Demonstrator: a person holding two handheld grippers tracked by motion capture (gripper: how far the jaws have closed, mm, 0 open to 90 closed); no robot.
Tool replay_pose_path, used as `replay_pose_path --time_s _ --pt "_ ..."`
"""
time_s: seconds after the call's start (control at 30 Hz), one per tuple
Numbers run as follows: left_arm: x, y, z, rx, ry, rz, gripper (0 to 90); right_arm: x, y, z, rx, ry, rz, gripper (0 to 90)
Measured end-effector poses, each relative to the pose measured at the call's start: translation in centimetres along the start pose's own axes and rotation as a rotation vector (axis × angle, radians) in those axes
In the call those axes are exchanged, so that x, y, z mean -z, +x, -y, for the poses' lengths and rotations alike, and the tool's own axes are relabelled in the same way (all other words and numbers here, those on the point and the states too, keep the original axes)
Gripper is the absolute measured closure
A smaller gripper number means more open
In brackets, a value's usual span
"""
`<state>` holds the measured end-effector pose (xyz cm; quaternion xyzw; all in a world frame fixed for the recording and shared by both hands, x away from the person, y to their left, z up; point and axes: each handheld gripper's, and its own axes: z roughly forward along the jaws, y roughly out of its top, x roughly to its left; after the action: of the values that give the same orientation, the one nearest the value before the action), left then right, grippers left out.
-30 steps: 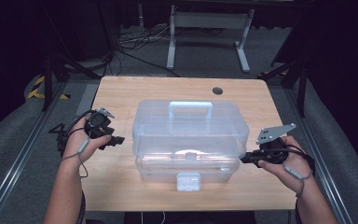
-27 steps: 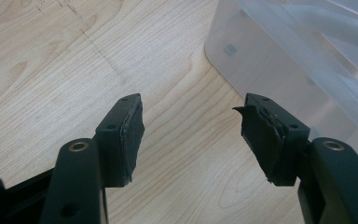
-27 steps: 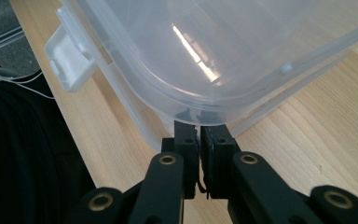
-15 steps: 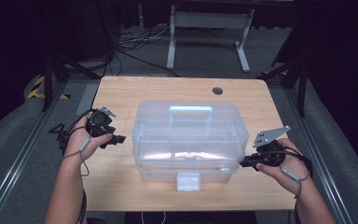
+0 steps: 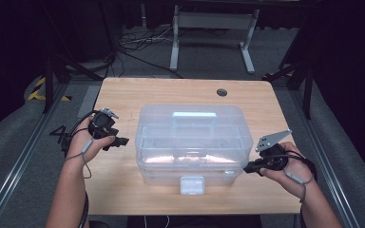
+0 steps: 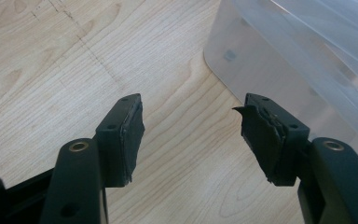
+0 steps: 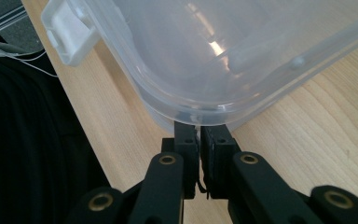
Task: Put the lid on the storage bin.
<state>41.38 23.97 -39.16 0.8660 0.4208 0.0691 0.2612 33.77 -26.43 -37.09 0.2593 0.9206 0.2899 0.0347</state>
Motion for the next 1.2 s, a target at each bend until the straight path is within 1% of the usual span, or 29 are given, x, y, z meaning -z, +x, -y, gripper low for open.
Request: replay_pose_path --time_s 0.33,0.4,0.63,0.77,0.83,0.93,1.1,1.2 --pt "0.0 0.17 0.08 -0.001 0.0 0.002 39.1 -0.08 0.07 0.11 -0.006 0.031 -0.013 85.9" --pt "-0.07 0.17 0.1 0.005 0.001 0.003 39.0 -0.06 0.09 0.12 -0.007 0.034 -0.014 85.7" --pt "-0.14 0.19 0.12 0.003 0.008 0.005 38.9 0.02 0.05 0.19 -0.003 0.04 -0.023 85.9" --pt "-0.1 0.23 0.08 0.004 0.003 0.003 38.9 -0.04 0.03 0.31 -0.007 0.06 -0.025 86.0" --pt "-0.13 0.22 0.05 0.005 0.002 0.005 38.9 -0.07 0.01 0.34 -0.008 0.06 -0.025 86.1" --pt "-0.23 0.23 -0.05 0.001 0.004 0.007 38.9 -0.07 -0.06 0.51 -0.008 0.081 -0.019 85.8" --pt "-0.26 0.28 -0.07 0.001 0.005 0.008 38.8 0.11 -0.08 0.66 -0.012 0.073 -0.037 86.1" --pt "-0.23 0.32 -0.04 0.006 0.004 0.007 38.9 0.65 -0.06 0.74 -0.009 0.065 -0.028 86.4"
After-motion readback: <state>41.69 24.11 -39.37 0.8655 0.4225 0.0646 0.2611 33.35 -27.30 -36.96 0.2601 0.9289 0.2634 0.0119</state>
